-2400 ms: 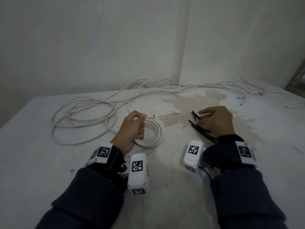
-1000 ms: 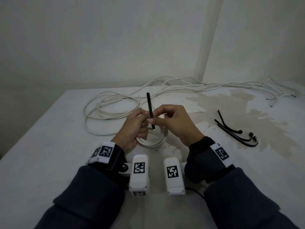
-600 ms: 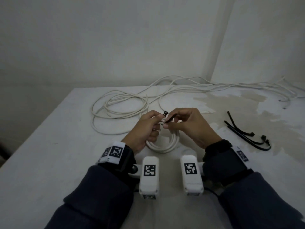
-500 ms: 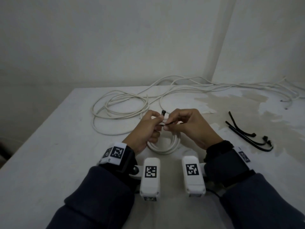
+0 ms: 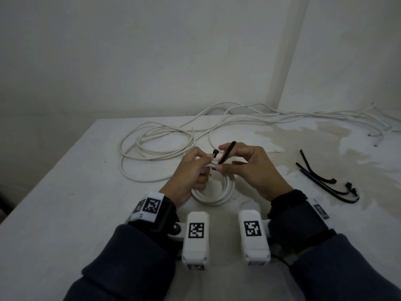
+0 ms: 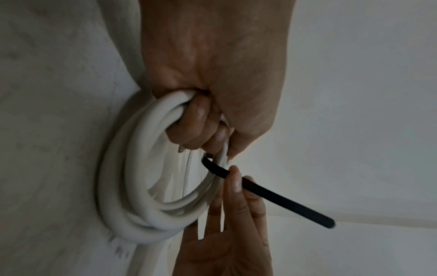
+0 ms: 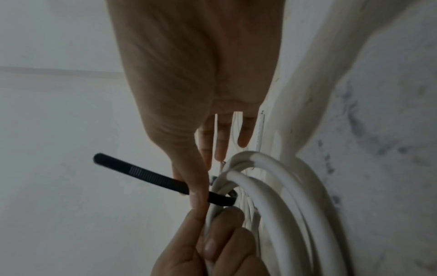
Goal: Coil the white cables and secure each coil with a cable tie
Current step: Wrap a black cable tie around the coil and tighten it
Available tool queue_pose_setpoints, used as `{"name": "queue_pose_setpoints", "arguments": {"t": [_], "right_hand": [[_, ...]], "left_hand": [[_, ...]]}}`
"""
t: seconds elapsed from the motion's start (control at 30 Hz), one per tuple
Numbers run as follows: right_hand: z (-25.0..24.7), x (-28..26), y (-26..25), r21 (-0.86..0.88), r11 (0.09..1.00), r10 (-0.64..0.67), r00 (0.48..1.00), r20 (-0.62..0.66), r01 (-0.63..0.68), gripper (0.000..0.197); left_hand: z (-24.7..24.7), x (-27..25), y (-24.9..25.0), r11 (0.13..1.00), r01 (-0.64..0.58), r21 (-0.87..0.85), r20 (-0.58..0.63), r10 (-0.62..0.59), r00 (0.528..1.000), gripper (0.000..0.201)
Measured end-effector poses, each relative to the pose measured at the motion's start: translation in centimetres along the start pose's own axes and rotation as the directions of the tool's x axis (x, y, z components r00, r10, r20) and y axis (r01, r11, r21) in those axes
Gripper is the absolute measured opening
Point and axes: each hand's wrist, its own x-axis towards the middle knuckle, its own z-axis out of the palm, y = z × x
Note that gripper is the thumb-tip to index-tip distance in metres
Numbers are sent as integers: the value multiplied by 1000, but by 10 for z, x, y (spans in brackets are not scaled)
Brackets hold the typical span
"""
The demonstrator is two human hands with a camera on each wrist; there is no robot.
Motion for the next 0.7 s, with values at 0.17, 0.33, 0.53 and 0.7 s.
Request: {"name": "queue_pose_setpoints", "arguments": {"t": [0.17,0.33,0.53,0.7], "right_hand": [[1,-1,-1,-5,997,-82,997,-1,82,17],[0,-1,-4,-15,994,-104,994,-24,104,15],[-1,-1,-2,-11,995,-96,995,-13,95,15],[0,-2,-5,-22,994,-107,994,2,107,13]], "left_hand": [[1,-2,1,999,-23,44,36,21,999,28],[2,0,0,995,10,97,47,-15,999,25],[2,-2,-1,992,4,123,40,-9,999,25],[2,-1,-1,995,20,96,6,-20,1000,27]]}}
